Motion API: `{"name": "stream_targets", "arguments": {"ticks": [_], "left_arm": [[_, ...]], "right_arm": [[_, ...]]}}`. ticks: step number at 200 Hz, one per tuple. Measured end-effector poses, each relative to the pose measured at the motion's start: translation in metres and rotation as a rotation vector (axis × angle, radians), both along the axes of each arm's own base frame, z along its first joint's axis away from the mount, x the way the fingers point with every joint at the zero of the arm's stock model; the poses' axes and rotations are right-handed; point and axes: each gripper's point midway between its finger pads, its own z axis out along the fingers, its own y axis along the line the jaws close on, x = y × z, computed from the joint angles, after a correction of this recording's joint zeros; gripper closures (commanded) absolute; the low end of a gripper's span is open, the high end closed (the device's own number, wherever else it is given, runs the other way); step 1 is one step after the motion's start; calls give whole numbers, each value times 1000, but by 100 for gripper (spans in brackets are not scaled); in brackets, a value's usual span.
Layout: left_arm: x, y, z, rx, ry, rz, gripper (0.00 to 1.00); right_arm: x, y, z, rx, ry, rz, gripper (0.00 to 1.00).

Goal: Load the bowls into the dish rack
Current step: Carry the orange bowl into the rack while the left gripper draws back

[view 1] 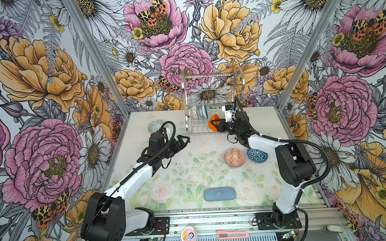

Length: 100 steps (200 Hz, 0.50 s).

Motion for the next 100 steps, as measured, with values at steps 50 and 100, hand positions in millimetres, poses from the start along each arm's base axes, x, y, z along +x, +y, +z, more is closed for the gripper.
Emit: {"name": "stream_targets", "arguments": {"ticks": [50,100], "left_arm": [[11,-27,13,-35,-60,-62,1],[25,-40,4,-46,-50,-86,1]], "right_arm": [[22,8,6,54,-27,-7,100],[44,9,9,92,-59,-28,100]]}}
